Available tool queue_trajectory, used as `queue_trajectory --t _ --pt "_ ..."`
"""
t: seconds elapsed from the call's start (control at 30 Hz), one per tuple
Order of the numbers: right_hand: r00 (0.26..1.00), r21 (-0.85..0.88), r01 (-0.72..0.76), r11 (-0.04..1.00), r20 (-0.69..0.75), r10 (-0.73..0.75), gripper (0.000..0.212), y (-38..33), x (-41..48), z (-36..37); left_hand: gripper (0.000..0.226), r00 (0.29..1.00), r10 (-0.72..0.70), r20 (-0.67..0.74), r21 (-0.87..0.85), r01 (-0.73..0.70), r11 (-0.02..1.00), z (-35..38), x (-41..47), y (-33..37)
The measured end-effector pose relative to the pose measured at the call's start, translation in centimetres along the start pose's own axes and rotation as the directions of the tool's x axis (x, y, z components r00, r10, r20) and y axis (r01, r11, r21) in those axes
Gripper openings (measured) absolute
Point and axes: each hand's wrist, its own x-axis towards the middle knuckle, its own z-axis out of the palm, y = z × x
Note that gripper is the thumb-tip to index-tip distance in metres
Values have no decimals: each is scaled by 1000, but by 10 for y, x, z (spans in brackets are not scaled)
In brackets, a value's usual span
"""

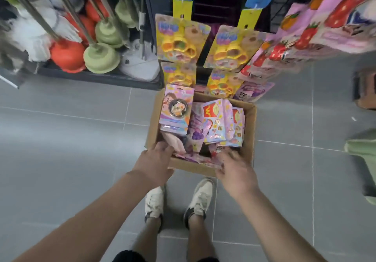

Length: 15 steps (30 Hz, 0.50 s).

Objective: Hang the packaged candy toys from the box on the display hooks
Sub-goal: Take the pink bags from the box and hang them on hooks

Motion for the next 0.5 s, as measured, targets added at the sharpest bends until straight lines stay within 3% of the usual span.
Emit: queue_trajectory --t 0.5 --pt "992 -209 84 974 111 -62 36 21 100 116 62 1000 1 22 76 -3 997 91 92 -16"
